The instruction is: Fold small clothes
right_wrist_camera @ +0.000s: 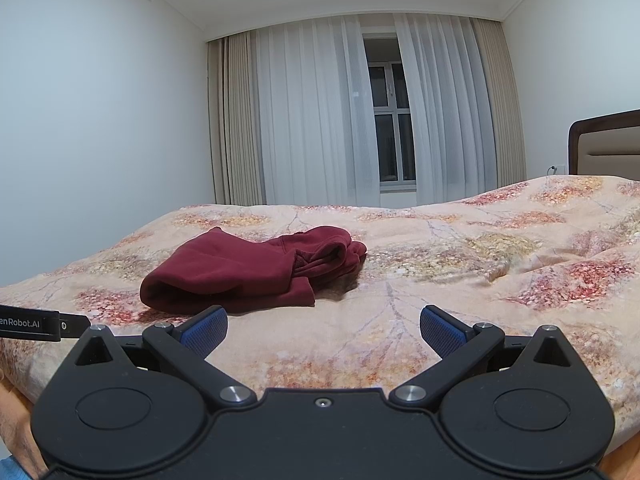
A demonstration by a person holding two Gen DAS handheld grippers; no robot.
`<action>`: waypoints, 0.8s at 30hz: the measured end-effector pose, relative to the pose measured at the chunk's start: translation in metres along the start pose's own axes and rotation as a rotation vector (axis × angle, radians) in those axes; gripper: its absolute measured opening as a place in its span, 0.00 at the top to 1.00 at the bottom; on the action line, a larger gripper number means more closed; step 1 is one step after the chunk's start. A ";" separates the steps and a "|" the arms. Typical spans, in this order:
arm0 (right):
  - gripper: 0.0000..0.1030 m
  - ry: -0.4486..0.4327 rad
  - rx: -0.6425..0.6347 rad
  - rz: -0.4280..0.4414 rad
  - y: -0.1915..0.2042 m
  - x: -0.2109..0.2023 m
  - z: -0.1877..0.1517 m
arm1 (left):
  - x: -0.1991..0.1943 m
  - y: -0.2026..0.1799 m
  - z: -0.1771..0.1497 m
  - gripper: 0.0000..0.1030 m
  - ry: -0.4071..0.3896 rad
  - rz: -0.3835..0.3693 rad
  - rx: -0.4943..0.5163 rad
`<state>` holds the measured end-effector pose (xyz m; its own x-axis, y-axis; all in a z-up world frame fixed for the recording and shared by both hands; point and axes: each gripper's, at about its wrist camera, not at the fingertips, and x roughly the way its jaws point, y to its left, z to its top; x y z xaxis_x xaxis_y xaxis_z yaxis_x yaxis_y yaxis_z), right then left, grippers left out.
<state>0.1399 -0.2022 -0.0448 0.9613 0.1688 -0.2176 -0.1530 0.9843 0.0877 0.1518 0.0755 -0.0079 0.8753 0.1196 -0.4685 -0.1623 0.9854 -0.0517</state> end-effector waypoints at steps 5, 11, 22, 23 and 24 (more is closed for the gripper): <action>0.01 0.002 0.001 -0.001 0.000 0.000 -0.001 | 0.000 -0.001 -0.001 0.00 0.001 0.000 0.005; 0.01 0.004 0.001 -0.001 0.000 0.001 -0.002 | -0.001 -0.002 0.000 0.00 0.011 0.028 0.002; 0.01 0.015 0.001 -0.001 0.001 0.002 -0.004 | 0.001 0.000 -0.001 0.00 0.027 0.031 -0.001; 0.01 0.018 0.002 0.000 0.001 0.003 -0.004 | 0.001 0.000 -0.001 0.00 0.028 0.032 0.001; 0.01 0.019 0.002 0.000 0.001 0.003 -0.005 | 0.001 0.000 -0.001 0.00 0.030 0.032 0.002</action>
<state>0.1411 -0.2003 -0.0500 0.9566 0.1700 -0.2365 -0.1526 0.9842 0.0901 0.1525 0.0750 -0.0094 0.8557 0.1476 -0.4960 -0.1893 0.9813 -0.0346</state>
